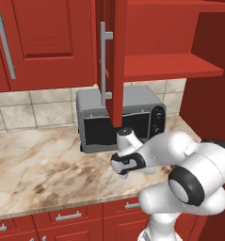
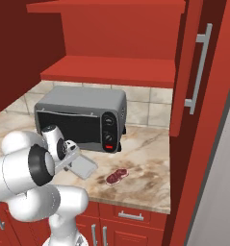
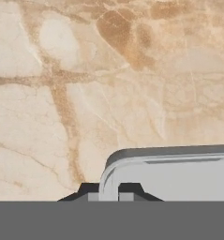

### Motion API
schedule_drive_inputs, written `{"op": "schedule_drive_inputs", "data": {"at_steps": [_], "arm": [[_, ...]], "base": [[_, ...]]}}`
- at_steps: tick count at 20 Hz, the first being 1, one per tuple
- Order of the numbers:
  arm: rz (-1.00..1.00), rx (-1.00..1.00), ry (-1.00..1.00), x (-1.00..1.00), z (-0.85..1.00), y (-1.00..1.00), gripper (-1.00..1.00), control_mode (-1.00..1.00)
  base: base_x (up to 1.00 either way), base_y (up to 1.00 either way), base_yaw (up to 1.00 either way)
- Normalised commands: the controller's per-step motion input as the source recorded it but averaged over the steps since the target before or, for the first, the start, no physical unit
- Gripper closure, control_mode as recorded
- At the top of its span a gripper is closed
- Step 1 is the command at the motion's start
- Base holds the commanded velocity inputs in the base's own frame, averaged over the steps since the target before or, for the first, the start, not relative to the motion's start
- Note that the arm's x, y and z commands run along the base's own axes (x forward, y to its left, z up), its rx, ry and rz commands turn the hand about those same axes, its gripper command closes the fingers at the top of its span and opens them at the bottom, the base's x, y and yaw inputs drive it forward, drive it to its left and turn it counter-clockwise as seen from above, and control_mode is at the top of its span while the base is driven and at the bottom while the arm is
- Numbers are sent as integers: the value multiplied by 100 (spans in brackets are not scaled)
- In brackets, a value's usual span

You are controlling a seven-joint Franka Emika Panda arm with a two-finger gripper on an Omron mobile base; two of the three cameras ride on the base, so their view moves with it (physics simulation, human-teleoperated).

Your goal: Retrieve the tupperware from the cabinet, then place the raw meat into the tupperware to avoid contamination.

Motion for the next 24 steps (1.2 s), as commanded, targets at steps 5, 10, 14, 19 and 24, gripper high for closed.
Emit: {"op": "schedule_drive_inputs", "data": {"at_steps": [5, 10, 14, 19, 24], "arm": [[-2, 2, 8, 0, -22, 0, 100, -100], [-1, 1, 8, 0, -19, 0, -100, -100], [0, 0, 2, 0, -3, 0, -100, -100], [0, 0, 0, -11, 2, 1, -100, -100], [0, -4, -3, -9, 20, 1, -100, -100]], "base": [[0, 0, 0], [0, 0, 0], [0, 0, 0], [0, 0, 0], [0, 0, 0]]}}
